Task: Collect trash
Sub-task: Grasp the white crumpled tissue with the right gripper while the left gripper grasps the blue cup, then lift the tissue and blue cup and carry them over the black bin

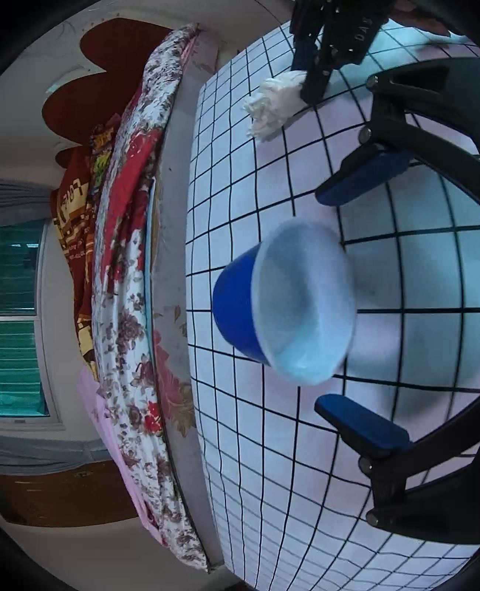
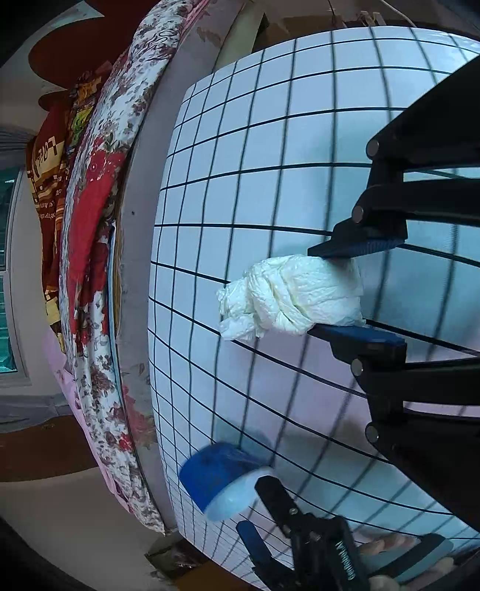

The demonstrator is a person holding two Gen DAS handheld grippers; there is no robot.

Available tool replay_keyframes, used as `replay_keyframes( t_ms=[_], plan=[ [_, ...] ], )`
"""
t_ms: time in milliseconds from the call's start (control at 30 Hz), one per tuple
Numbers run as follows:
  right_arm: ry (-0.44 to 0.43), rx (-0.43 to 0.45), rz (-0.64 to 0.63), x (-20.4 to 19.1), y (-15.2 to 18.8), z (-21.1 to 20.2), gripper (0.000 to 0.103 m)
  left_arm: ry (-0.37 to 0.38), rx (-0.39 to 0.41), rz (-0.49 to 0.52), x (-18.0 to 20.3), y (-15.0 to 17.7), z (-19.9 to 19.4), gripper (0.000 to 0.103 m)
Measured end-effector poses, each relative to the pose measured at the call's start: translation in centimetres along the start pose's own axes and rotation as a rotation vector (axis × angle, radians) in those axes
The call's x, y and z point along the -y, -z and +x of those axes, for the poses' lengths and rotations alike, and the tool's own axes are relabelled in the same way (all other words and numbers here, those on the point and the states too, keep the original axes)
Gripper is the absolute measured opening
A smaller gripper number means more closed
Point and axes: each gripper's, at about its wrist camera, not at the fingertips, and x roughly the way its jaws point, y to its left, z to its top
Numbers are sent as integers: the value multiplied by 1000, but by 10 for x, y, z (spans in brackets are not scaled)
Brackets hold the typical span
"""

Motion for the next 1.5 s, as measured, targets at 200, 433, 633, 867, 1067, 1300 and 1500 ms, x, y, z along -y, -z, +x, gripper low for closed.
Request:
replay_keyframes(
  t_ms=[200,433,633,867,1067,1300,1500],
  plan=[
    [-4,9,-12,-2,-16,5,36,19,-1,-3,-1,-10,6,102],
    [-13,9,-25,-10,-19,9,36,26,-17,-18,2,-10,12,95],
    [-16,10,-24,-11,-20,8,36,44,-26,-23,0,-11,13,88],
    [-24,0,-24,-13,-19,9,35,55,-12,-10,0,-9,10,86],
    [-24,18,-41,-18,-17,4,32,65,27,-14,-4,-7,0,86],
    [-30,44,-31,-18,-16,-6,32,74,45,-1,-6,-7,-13,86],
    [-49,82,-14,-20,-9,-31,32,72,53,9,-8,7,-33,86]
  ],
)
